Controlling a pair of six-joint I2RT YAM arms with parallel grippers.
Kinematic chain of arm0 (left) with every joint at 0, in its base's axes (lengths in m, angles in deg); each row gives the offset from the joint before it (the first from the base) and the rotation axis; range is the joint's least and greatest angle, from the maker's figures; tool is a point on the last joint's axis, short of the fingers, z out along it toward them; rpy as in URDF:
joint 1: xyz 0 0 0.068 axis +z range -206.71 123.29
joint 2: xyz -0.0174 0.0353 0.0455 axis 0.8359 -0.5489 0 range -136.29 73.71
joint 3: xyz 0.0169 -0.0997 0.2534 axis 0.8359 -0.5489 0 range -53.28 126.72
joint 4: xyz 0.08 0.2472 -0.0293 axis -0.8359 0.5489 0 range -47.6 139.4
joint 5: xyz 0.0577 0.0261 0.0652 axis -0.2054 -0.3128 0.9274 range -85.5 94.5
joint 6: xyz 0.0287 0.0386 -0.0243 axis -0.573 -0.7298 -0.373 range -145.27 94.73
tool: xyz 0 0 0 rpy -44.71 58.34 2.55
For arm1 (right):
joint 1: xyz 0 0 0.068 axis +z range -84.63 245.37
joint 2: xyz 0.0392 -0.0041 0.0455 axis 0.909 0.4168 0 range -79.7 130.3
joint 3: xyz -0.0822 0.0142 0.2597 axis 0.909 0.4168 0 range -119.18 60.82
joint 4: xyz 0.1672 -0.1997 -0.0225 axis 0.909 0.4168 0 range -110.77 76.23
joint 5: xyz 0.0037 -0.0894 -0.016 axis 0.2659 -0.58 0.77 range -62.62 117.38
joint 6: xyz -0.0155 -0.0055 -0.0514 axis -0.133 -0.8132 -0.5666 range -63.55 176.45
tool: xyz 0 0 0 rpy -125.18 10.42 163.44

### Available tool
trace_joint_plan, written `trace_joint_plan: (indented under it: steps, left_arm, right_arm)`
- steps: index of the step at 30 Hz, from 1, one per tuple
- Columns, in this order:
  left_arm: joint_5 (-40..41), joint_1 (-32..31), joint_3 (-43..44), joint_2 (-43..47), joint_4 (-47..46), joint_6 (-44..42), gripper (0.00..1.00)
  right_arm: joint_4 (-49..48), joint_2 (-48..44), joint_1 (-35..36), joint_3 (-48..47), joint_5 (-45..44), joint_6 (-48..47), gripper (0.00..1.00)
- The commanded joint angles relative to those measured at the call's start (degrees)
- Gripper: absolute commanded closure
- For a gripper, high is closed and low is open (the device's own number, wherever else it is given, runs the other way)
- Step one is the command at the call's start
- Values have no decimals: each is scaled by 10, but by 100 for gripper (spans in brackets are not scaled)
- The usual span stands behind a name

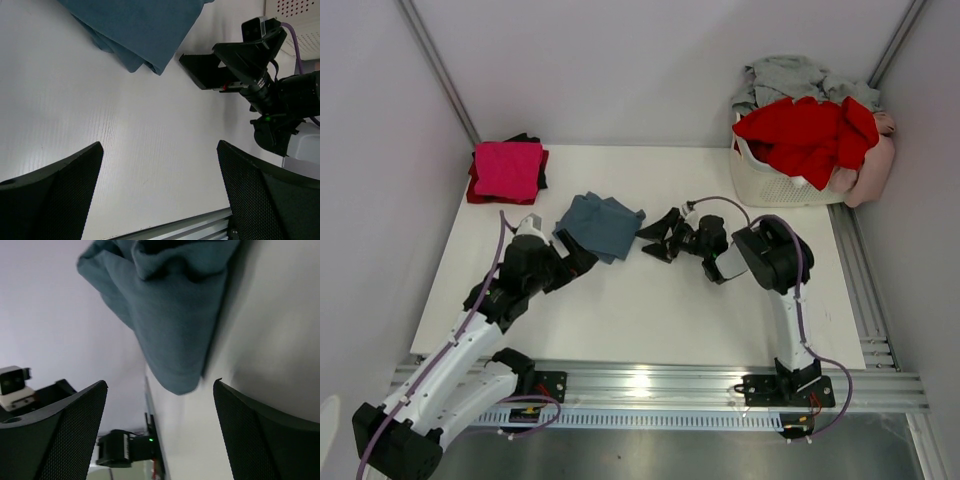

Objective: Fold and stack the t-shirts

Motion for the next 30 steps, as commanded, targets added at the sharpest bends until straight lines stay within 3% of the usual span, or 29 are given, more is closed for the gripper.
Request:
trace_joint_plan:
  steps: [1, 6, 9, 11, 16, 19, 20, 25, 26, 30]
  left_arm:
    - [15, 5, 32, 16, 12, -26, 1]
    - [13, 5, 39, 24, 23, -33, 1]
    - [13, 5, 47, 22, 25, -38, 1]
    - [18, 5, 51, 22, 31, -47, 1]
    - [35, 7, 65, 24, 39, -64, 1]
    - [35, 8, 68, 25, 33, -72, 1]
    - [34, 9, 67, 25, 31, -73, 1]
    - [40, 16, 73, 20, 29, -81, 1]
    - [42, 18, 72, 21, 31, -81, 1]
    - [45, 27, 75, 23, 32, -86, 1]
  right_arm:
    - [-201, 85, 16, -23, -21, 121, 9]
    - [-158, 126, 47, -122, -48, 121, 10]
    - [-62, 148, 66, -224, -36, 87, 12]
    - [46, 151, 86, -292, -31, 47, 16]
    - [401, 140, 128, -425, -66, -187, 23]
    - [508, 141, 142, -482, -101, -253, 37]
    - [522, 141, 143, -492, -106, -257, 50]
    - [569, 140, 138, -496, -105, -278, 78]
    - [587, 138, 138, -492, -110, -287, 88]
    - [649, 109, 138, -464, -129, -323, 100]
